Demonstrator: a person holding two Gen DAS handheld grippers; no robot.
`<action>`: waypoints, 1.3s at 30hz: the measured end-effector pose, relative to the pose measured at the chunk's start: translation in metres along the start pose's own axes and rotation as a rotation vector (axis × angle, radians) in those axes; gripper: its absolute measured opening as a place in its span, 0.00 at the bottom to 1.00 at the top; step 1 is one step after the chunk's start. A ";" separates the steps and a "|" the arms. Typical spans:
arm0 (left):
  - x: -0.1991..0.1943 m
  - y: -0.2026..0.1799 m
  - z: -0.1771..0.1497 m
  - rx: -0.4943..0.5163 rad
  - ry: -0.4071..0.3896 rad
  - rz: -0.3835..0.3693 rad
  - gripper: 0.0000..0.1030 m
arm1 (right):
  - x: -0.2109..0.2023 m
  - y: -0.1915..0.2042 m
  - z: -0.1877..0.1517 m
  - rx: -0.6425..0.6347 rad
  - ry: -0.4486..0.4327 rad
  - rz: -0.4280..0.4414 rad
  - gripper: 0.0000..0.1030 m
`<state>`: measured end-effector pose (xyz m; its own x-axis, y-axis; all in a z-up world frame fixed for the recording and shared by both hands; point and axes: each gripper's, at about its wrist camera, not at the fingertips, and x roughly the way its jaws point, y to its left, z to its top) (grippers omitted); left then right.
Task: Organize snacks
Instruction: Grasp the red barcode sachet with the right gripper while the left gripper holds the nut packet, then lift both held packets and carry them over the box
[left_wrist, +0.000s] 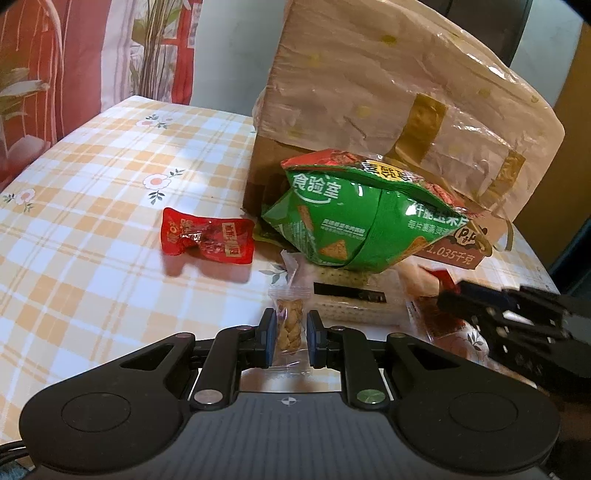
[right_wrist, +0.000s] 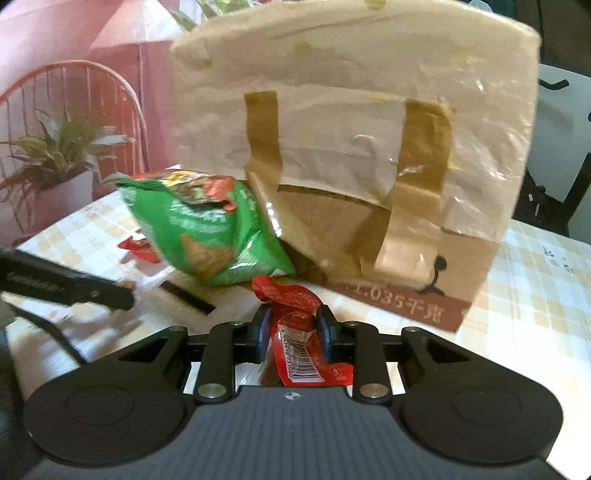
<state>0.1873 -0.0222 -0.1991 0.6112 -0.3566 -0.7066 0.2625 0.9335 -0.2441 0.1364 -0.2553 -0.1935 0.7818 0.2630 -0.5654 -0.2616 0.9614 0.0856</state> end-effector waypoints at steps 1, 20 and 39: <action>-0.001 0.000 0.000 -0.002 -0.002 0.001 0.18 | -0.004 0.001 -0.003 0.007 -0.006 0.016 0.27; -0.051 -0.008 0.012 0.019 -0.091 -0.011 0.18 | -0.045 0.003 -0.002 0.041 -0.138 0.093 0.27; -0.092 -0.029 0.048 0.098 -0.264 -0.024 0.18 | -0.091 0.011 0.043 -0.027 -0.381 0.150 0.27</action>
<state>0.1591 -0.0178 -0.0955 0.7737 -0.3880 -0.5008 0.3424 0.9212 -0.1847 0.0871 -0.2649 -0.1055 0.8862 0.4161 -0.2039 -0.3993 0.9090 0.1197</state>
